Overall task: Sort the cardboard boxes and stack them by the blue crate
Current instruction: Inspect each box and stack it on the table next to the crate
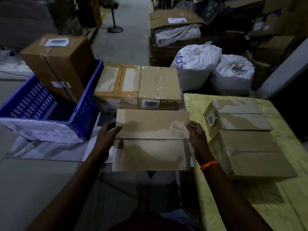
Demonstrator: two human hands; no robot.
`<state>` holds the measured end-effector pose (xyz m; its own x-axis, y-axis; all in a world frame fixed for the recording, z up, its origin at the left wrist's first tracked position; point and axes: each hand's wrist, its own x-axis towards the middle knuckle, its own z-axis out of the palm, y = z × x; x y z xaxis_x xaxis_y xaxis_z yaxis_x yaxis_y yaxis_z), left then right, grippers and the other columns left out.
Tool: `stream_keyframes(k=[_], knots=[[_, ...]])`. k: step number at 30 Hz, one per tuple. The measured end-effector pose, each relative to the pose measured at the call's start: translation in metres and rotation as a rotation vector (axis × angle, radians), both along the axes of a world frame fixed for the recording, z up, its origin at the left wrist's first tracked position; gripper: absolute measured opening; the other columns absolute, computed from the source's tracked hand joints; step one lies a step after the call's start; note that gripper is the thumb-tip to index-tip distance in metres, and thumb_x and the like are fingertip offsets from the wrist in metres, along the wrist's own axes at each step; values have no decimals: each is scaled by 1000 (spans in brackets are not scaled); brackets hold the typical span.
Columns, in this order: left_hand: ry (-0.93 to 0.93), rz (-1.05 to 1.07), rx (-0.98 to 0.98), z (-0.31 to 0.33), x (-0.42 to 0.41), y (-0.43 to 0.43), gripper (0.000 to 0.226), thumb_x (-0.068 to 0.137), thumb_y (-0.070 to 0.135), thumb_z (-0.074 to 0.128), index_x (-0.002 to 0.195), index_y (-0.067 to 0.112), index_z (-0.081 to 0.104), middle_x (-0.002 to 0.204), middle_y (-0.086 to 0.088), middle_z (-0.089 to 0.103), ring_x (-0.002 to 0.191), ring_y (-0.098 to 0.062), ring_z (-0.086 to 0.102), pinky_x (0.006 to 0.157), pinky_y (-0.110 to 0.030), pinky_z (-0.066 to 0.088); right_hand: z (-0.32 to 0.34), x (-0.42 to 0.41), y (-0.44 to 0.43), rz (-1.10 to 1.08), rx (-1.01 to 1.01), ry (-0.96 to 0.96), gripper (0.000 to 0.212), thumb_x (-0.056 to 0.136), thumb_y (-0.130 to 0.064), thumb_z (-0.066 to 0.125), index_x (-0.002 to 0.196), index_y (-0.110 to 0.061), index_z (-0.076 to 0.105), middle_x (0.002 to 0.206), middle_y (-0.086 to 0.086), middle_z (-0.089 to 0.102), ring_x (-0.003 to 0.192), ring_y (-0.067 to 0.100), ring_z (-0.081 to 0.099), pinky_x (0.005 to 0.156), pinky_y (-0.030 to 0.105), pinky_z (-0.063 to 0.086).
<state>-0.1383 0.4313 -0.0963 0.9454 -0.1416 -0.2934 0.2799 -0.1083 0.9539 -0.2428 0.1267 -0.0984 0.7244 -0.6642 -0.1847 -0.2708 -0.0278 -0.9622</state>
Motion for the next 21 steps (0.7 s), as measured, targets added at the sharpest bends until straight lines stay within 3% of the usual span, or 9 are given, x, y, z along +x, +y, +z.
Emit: stream_keyframes(k=[3,5,9,12,14,17,21], knots=[[-12,46,-99,8,0,3,34,98,32,63,129,20,55,127,1,63,116,-14,62,86,-38,53,8,-4,-6,-26,73,-100,46,85,-58,72,116,-25,65,115,6,73,109,29,70,97,54,56],[-1,74,-171,9,-2,6,27,99,33,62,121,18,58,125,-3,66,118,-19,63,95,-44,53,11,-8,-9,-26,102,-141,46,81,-63,73,109,-27,65,112,11,73,106,33,70,92,51,55],[70,103,-231,4,-16,5,22,98,45,58,109,25,59,120,2,66,115,-16,63,100,-43,49,9,-19,-6,-43,180,-208,14,105,-33,55,106,-21,64,110,14,71,108,27,67,90,35,56],[80,89,-227,-7,-33,8,29,96,52,55,116,31,60,121,7,66,117,-15,62,105,-46,47,1,-32,0,-74,198,-163,17,109,-29,47,107,-22,63,112,3,71,108,21,68,81,22,59],[75,56,-196,-12,-41,9,39,92,56,54,119,28,62,123,3,68,119,-17,63,106,-47,48,-6,-42,3,-113,191,-132,28,100,-51,57,102,-23,63,108,2,71,103,17,69,82,28,60],[70,40,-111,-18,-47,10,49,88,60,59,116,20,66,123,-3,69,119,-20,64,105,-48,51,-23,-55,2,-165,93,-65,68,64,-87,69,94,-26,64,97,-4,72,94,16,70,85,45,59],[53,38,-42,-20,-48,13,47,87,60,64,109,19,67,119,-3,70,115,-21,65,100,-47,54,-28,-57,0,-181,22,-35,61,67,-81,74,91,-26,65,92,-2,71,92,23,69,90,58,58]])
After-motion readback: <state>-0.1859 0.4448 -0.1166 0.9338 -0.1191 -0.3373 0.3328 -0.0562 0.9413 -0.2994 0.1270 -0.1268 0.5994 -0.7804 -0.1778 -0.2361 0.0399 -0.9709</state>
